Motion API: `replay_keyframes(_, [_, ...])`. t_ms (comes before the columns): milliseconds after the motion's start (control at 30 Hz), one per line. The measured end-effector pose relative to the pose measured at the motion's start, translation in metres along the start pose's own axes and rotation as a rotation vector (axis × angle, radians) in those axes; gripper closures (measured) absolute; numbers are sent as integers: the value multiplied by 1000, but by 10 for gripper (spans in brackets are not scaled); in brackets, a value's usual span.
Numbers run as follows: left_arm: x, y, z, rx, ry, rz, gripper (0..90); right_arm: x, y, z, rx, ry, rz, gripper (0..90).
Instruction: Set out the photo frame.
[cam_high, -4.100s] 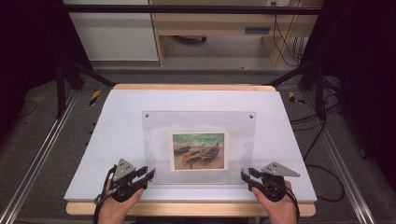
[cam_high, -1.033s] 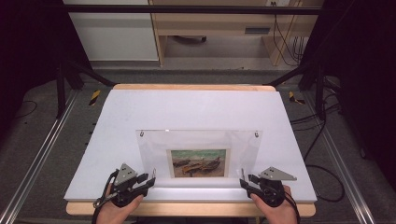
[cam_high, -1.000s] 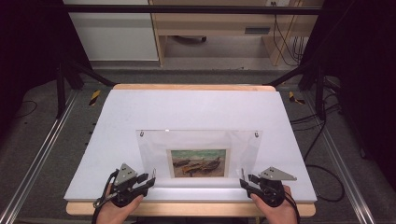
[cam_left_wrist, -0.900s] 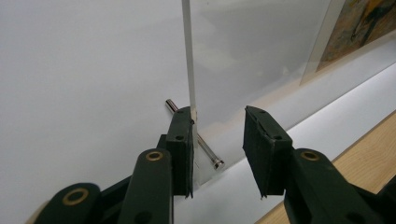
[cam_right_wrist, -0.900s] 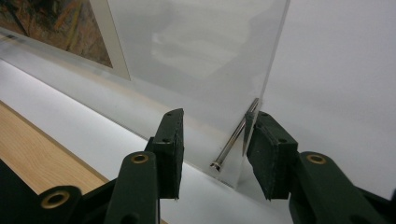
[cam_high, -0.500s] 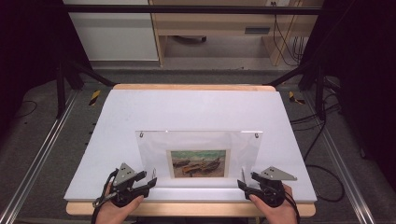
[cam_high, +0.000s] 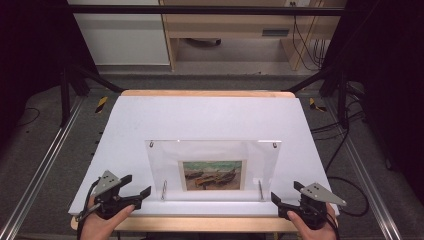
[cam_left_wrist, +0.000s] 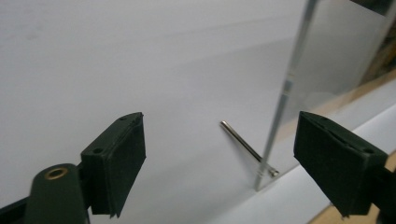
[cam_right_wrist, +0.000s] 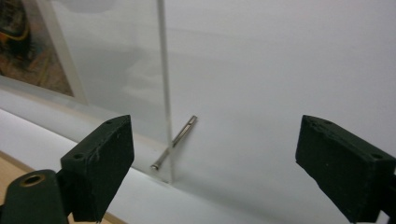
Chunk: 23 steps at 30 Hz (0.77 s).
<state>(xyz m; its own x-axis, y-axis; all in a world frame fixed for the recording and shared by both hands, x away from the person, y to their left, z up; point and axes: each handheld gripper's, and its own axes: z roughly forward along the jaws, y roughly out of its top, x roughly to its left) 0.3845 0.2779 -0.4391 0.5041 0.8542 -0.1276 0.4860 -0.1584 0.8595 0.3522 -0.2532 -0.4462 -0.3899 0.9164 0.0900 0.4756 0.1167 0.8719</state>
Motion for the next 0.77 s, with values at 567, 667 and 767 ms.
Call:
replay_keyframes(567, [49,10,29,-39,218,51,54,-38,14,47,34,-316,-42,187])
replay_keyframes(667, [52,11,34,-63,233,59,51,-42,18,55,20,-337,-17,181])
replay_keyframes(767, [54,11,35,-76,233,66,45,-42,20,61,14,-331,-13,215])
